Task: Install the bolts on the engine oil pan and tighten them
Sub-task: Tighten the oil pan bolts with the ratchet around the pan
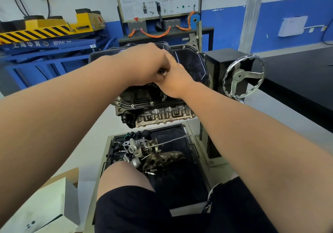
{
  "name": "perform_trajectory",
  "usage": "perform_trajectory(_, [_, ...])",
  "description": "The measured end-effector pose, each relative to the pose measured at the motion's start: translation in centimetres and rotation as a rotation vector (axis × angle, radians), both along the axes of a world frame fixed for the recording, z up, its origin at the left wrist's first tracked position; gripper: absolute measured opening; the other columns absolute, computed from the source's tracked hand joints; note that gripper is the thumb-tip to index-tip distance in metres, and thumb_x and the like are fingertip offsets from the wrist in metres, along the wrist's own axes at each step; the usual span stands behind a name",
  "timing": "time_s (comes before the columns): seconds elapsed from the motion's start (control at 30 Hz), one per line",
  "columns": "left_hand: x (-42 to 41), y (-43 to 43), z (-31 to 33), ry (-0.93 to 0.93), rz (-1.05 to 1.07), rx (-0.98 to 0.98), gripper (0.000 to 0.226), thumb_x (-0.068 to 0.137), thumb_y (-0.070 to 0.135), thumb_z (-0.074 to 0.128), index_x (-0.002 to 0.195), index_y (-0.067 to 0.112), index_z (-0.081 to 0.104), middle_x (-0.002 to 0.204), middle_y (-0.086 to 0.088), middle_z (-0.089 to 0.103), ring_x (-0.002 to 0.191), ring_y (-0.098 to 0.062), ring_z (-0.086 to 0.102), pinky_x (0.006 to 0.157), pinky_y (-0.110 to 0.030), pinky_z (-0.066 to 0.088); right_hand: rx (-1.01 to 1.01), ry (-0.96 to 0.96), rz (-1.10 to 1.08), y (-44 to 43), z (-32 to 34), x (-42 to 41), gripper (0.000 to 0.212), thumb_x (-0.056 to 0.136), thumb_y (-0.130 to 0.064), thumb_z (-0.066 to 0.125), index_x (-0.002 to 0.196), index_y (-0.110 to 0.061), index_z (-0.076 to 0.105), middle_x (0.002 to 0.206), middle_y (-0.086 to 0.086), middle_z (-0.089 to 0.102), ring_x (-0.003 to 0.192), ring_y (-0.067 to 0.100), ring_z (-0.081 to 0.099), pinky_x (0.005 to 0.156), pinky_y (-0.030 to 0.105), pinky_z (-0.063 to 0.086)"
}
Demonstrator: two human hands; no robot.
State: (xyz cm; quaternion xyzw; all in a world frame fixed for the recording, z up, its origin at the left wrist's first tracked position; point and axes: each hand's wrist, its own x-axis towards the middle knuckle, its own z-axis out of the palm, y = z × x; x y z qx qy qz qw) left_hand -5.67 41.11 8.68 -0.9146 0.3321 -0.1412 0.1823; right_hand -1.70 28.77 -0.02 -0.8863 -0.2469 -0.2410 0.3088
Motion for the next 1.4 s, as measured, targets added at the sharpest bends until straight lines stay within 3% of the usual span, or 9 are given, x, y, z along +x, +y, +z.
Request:
perform_trajectory(0.23, [0.4,0.9,0.3,0.036,0.004,0.023,0.029,0.088,0.029,0.062,0.116,0.027,0.066,0.101,-0.001,0.068,0.092,-0.024,0.058,0.082,-0.044,0.049,-0.136,-0.033,-0.064,0.5,-0.4,1.5,0.067,0.096,-0.04,0.048,0.151,-0.016,0.02,0.159,-0.001,0.01,0.145,0.012,0.001,0.113,0.044,0.014])
perform_trajectory(0.57, [0.2,0.6,0.6,0.018,-0.016,0.085,0.029,0.089,0.027,0.058,0.118,0.026,0.065,0.107,-0.002,0.066,0.096,-0.024,0.058,0.083,-0.044,0.049,-0.12,-0.001,-0.05,0.3,-0.1,0.6,0.067,0.097,-0.038,0.048,0.152,-0.016,0.017,0.16,-0.001,0.009,0.144,0.017,0.012,0.113,0.042,0.014])
perform_trajectory(0.73, [0.1,0.2,0.4,-0.004,0.0,0.077,0.031,0.089,0.028,0.058,0.12,0.027,0.062,0.108,-0.002,0.064,0.097,-0.023,0.056,0.078,-0.04,0.048,-0.011,0.039,-0.007,0.1,0.3,-0.3,0.073,0.094,-0.03,0.053,0.152,-0.016,0.011,0.156,0.001,0.025,0.143,0.021,0.02,0.112,0.045,0.021])
perform_trajectory(0.9, [0.0,-0.1,0.2,-0.009,0.007,0.104,0.022,0.089,0.029,0.057,0.108,0.022,0.066,0.097,-0.003,0.065,0.088,-0.024,0.058,0.077,-0.043,0.05,-0.039,0.044,-0.003,0.1,0.3,-0.6,0.074,0.095,-0.032,0.053,0.153,-0.015,0.009,0.158,0.0,0.017,0.144,0.019,0.014,0.114,0.045,0.018])
perform_trajectory(1.17, [0.2,-0.4,-0.2,-0.043,-0.028,0.103,0.02,0.088,0.025,0.057,0.104,0.02,0.068,0.093,-0.004,0.064,0.086,-0.025,0.057,0.072,-0.04,0.05,-0.002,0.068,0.006,0.0,0.3,-0.7,0.08,0.093,-0.036,0.056,0.153,-0.017,0.006,0.156,0.002,0.023,0.144,0.02,0.015,0.115,0.045,0.02])
perform_trajectory(1.4, [0.1,-0.2,-0.4,-0.036,-0.029,0.084,0.011,0.088,0.022,0.056,0.093,0.02,0.066,0.087,-0.004,0.062,0.077,-0.023,0.051,0.065,-0.034,0.039,-0.025,0.062,0.013,0.0,0.1,-0.5,0.08,0.094,-0.034,0.056,0.153,-0.016,0.006,0.158,0.002,0.019,0.145,0.019,0.012,0.114,0.045,0.017])
